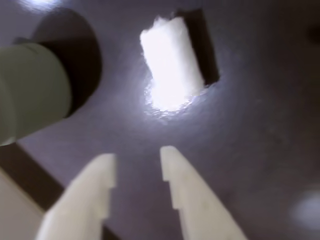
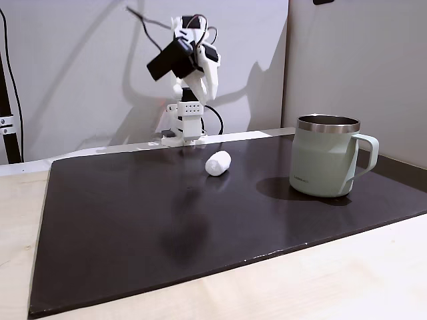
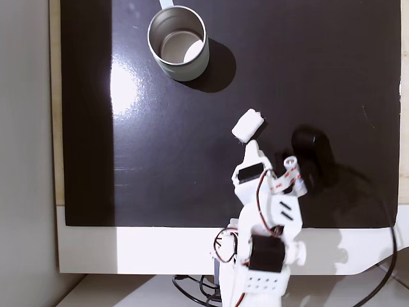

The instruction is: Grasp a gauze and put it in the cup.

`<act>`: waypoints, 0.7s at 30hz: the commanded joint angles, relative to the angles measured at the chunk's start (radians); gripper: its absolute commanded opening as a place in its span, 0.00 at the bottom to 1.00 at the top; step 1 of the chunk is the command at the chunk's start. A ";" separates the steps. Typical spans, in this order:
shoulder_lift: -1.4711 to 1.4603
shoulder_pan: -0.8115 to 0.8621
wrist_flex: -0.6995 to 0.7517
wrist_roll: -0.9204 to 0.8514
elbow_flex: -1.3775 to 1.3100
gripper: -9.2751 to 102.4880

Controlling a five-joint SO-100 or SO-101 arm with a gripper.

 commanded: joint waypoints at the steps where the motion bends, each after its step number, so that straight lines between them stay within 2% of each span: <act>1: -0.173 0.054 0.034 -0.123 -0.179 0.24; 11: -0.574 0.160 0.040 -0.373 -0.337 0.36; 21: -0.853 0.103 0.014 -0.400 -0.416 0.41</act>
